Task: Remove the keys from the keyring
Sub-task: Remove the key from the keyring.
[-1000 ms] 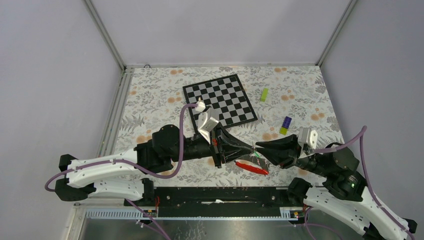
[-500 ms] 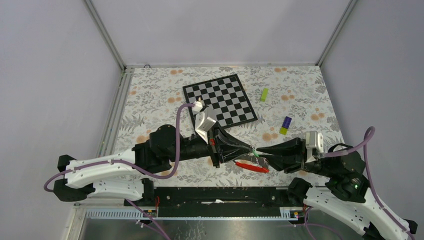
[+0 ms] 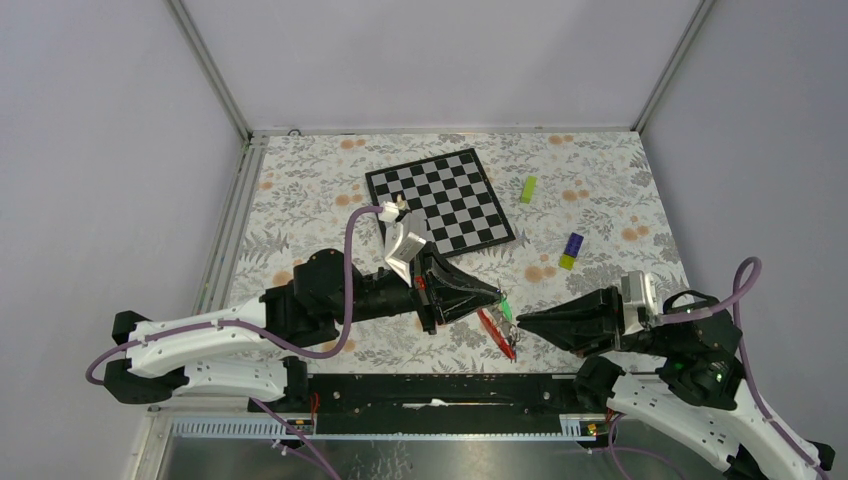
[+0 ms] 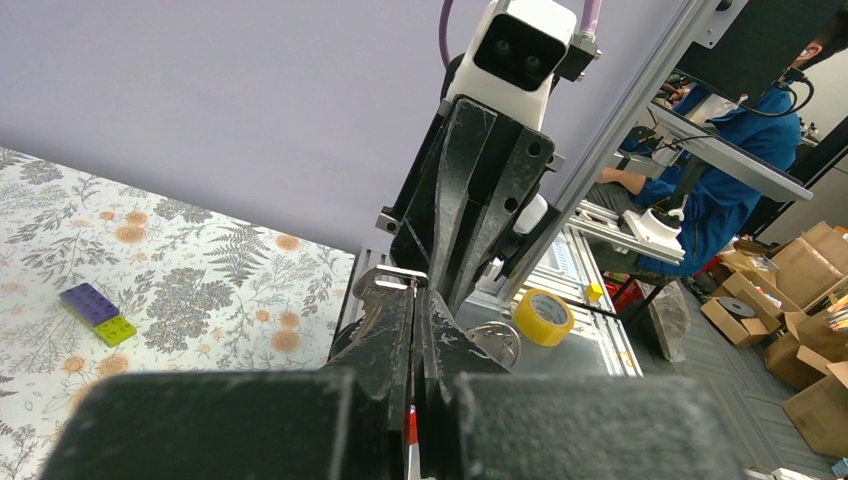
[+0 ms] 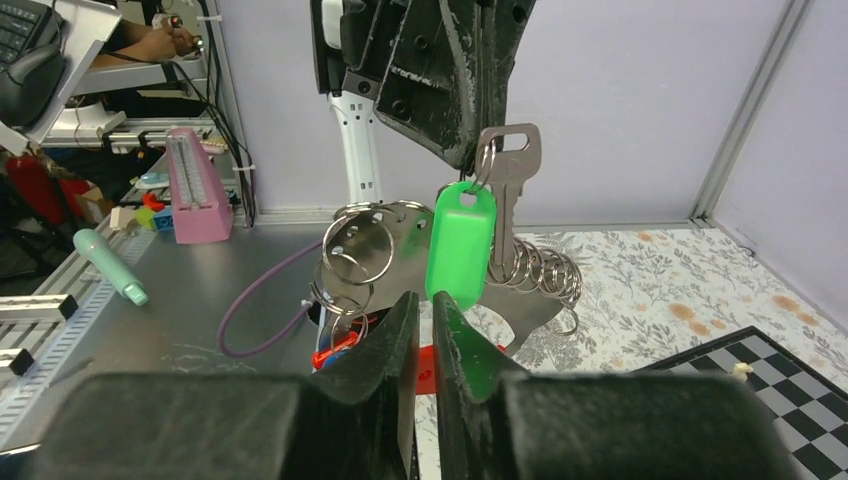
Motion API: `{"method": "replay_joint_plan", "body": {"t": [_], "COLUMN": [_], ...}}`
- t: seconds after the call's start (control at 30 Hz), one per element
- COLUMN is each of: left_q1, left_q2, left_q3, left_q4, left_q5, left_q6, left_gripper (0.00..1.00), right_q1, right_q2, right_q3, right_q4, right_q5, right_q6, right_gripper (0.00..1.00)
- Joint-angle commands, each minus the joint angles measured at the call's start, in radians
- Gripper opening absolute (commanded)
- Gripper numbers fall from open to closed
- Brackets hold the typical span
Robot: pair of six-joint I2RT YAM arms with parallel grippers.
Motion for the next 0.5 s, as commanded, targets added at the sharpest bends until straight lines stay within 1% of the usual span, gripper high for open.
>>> {"method": "replay_joint_plan", "body": {"t": [0.0,0.07,0.2,0.33,0.47], "left_q1": [0.002,0.002,0.002,0.002,0.002], "left_q2": [-0.011,-0.011,-0.014,-0.016,-0.010], "left_q3": [0.034,0.036,0.037,0.037,0.039], "left_q4": [0.059,0.059,0.056,0.057,0.058], "left_q5": [-0.004,-0.001,-0.001,0.000,0.004], "left_q6": [0.012,0.012,0.014,0.014,0.014], "left_gripper": [0.00,0.00,0.00,0.00,0.00], "right_q1": [0.001,0.001,0.001,0.001,0.001], "right_q2": [0.009,0.007,0.006,0.023,0.030], "right_q3": [-0.025,-0.046,-0.079,-0.086,-0.112], "right_q4": [0.057,0.071,0.107,0.111,0.212], "right_q5": [-0.005,0.016,0.010,-0.007,-0.014], "right_q6": [0.019,0.020,0.028,0.040,0.069], "right_gripper": [0.14,0.10,0.10,0.10,0.14]}}
